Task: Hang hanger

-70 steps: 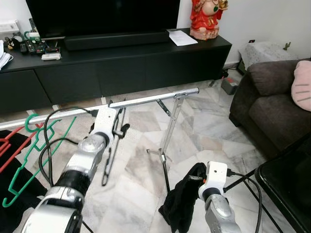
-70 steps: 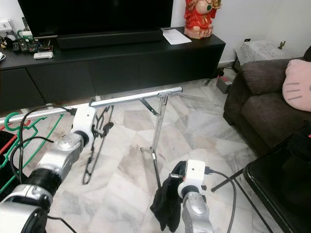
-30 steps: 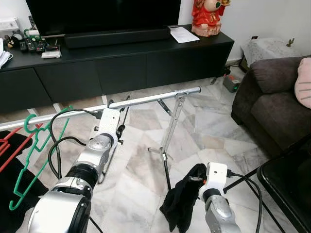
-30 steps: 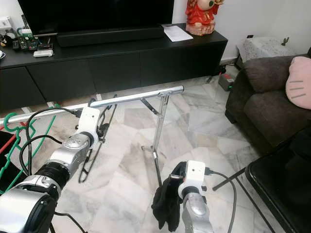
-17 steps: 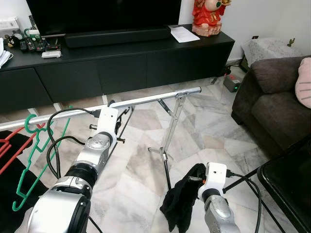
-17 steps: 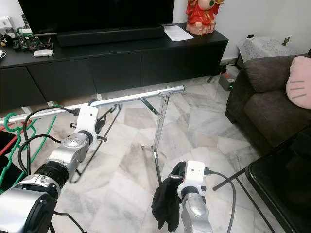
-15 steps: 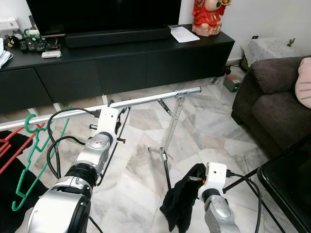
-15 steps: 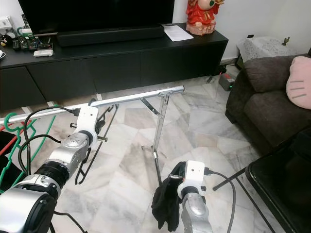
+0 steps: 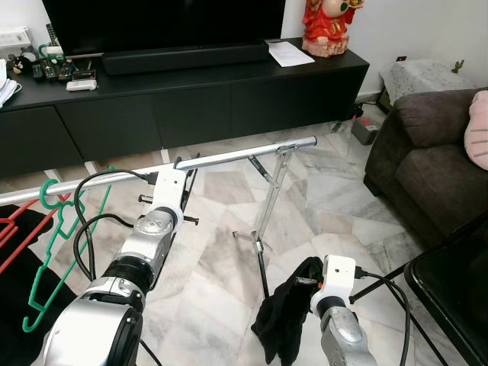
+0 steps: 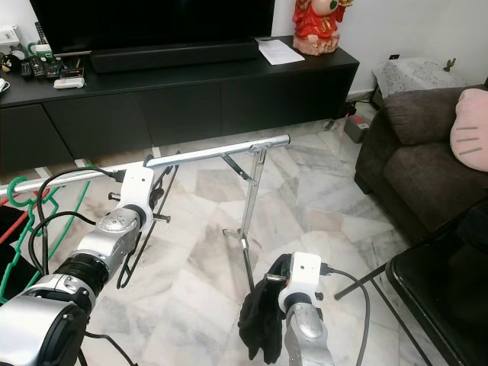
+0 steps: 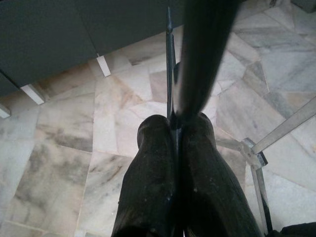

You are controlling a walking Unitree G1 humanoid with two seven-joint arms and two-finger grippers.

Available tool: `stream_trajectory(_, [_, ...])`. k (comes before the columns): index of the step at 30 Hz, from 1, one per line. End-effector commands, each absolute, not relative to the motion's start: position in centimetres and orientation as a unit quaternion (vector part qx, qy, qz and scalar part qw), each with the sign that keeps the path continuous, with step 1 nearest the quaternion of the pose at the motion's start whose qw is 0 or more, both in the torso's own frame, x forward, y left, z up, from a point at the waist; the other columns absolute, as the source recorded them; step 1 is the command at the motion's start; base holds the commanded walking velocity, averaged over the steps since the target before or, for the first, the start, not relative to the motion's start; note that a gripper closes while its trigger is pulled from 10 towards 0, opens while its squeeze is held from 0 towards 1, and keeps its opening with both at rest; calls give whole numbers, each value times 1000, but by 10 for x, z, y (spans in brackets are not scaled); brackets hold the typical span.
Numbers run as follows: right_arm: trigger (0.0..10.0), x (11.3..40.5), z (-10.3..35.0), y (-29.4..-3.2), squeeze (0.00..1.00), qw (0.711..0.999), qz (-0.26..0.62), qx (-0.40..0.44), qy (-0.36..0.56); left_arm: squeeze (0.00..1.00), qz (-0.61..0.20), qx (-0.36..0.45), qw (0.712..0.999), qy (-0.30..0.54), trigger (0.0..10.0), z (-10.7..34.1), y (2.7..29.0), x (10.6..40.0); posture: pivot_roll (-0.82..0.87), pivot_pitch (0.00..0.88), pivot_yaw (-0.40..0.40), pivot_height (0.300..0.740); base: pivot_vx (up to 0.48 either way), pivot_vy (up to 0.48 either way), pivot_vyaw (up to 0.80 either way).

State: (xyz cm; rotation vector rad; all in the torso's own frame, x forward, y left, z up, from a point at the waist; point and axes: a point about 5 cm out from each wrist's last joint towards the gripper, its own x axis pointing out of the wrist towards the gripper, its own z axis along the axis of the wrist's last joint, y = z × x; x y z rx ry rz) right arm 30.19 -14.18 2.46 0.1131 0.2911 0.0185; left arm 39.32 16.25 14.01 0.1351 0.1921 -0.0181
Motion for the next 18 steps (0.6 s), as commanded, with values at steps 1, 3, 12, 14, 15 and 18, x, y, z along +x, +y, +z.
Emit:
stream_trajectory(1, [10000,301,24,-141,0,988,9,55,143,0,-8,57,994,89,0,140,162,393,0,145,13,740,0,0,0])
stream_trajectory(3, [10000,301,24,-141,0,988,9,55,143,0,-7,54,995,88,0,140,162,392,0,145,13,740,0,0,0])
stream_trajectory(12, [10000,302,25,-139,0,988,11,55,143,0,1,24,999,47,0,146,167,390,2,145,15,740,0,0,0])
stream_trajectory(14, [10000,302,25,-139,0,988,11,55,143,0,2,22,999,42,0,147,168,390,2,145,15,740,0,0,0])
stream_trajectory(15, [10000,302,25,-139,0,988,10,56,143,0,3,19,999,36,0,148,169,389,3,145,16,740,0,0,0])
stream_trajectory(18, [10000,302,25,-139,0,988,10,56,143,0,-1,7,1000,21,0,147,171,385,3,145,16,740,0,0,0])
